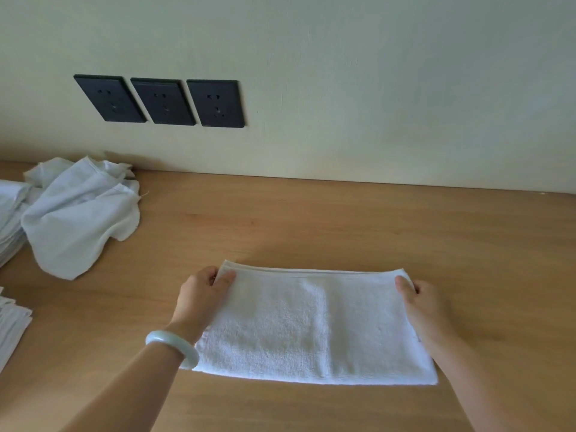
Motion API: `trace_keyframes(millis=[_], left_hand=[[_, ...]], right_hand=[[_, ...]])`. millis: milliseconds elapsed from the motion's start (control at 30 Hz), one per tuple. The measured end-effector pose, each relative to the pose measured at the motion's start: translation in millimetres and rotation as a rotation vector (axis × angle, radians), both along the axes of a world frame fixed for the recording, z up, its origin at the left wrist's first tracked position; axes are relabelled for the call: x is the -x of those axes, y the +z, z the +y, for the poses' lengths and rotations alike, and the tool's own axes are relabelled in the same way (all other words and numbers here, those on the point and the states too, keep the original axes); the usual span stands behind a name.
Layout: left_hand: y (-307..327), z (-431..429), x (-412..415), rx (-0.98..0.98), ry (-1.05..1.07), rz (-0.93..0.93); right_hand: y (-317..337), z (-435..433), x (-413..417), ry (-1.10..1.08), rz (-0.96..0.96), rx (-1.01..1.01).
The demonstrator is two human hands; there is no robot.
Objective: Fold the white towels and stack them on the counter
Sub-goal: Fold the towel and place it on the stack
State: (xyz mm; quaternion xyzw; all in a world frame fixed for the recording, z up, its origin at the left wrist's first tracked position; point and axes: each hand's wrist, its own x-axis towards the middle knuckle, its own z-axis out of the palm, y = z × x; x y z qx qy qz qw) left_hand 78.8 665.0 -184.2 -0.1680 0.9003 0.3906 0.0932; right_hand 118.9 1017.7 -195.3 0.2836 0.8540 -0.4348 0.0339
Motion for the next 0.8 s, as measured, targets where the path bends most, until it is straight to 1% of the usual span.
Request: trace_keyframes(millis=[100,200,233,300,333,367,400,433,467,500,533,567,600,633,667,733,800], left_hand=[[-4,4,4,0.044,0.029,0.016],[-6,8,10,0.170,0.028,-0.016],[-5,10,11,0.225,0.009,-0.026],[-1,11,10,0.306,-0.037,-0.051],[3,10,9,0.344,-0.061,-0.046],[6,10,6,0.412,-0.087,-0.001],[9,12,2,0.518,-0.115,0.098],[10,17,-4,0.631,-0.153,0.238],[11,27,-12,0.717,-0.211,0.394],[10,41,-24,0.721,-0.289,0.525],[6,57,-36,0.672,-0.402,0.616],[-2,73,-49,0.612,-0.531,0.644],[-12,86,-59,0.573,-0.658,0.606],[-22,94,-67,0.566,-0.752,0.530],[-30,95,-70,0.576,-0.795,0.468],[-40,85,-65,0.582,-0.773,0.367],[-44,69,-59,0.592,-0.699,0.310]], right_hand=[[-2,2,4,0.055,-0.070,-0.187],[2,0,7,0.140,-0.240,-0.506],[1,1,7,0.141,-0.273,-0.574],[-2,0,4,0.106,-0.286,-0.620],[-3,-1,2,0.079,-0.267,-0.645],[-2,-2,1,0.058,-0.203,-0.703],[-2,-3,0,0.053,-0.083,-0.791],[-1,-8,-1,0.064,0.075,-0.883],[3,-19,-4,0.090,0.243,-0.931],[5,-35,-9,0.154,0.359,-0.917],[5,-56,-15,0.270,0.429,-0.857],[1,-78,-23,0.412,0.470,-0.790],[-4,-99,-31,0.551,0.471,-0.742],[-13,-114,-37,0.661,0.443,-0.731],[-21,-122,-40,0.713,0.399,-0.742],[-34,-118,-38,0.682,0.275,-0.745],[-39,-98,-37,0.579,0.167,-0.758]])
